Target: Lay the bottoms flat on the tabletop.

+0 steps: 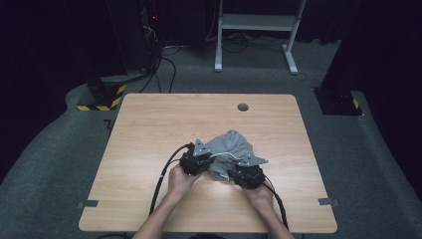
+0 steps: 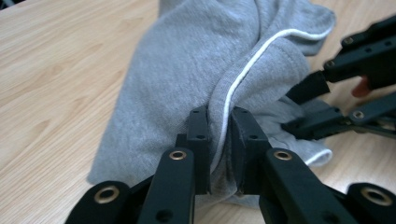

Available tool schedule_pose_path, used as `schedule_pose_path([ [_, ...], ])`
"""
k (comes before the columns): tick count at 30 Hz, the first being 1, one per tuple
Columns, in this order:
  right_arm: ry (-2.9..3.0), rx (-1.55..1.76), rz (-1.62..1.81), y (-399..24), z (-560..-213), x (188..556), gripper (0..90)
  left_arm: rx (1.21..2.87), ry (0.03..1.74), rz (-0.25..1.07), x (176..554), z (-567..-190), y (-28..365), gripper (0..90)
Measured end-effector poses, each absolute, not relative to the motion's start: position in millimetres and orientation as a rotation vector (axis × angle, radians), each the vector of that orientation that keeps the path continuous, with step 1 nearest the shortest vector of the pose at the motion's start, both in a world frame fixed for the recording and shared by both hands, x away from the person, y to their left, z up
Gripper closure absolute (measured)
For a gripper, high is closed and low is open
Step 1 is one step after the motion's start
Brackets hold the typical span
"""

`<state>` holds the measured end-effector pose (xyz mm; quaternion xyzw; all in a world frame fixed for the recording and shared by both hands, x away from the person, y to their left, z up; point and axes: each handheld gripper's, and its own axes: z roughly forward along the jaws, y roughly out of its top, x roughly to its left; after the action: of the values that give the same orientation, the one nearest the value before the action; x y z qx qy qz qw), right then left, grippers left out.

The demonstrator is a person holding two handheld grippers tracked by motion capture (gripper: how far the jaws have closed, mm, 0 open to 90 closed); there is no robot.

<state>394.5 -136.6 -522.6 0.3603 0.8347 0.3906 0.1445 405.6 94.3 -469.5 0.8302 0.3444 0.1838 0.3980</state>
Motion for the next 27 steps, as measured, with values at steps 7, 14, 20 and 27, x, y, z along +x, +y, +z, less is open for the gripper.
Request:
schedule_pose_path([
  [7,2.406,1.038,1.126,-137,-523,395,62.8,2.057,0.951,0.483,413,-468,108,80.8],
  [14,2.407,1.037,1.126,-137,-523,395,62.8,2.037,1.042,0.501,423,-473,122,80.8],
  [20,2.407,1.036,1.124,-137,-523,394,62.8,2.066,1.120,0.520,434,-486,131,80.6],
  [27,2.405,1.033,1.127,-137,-523,395,62.8,2.060,1.156,0.471,439,-492,143,77.6],
])
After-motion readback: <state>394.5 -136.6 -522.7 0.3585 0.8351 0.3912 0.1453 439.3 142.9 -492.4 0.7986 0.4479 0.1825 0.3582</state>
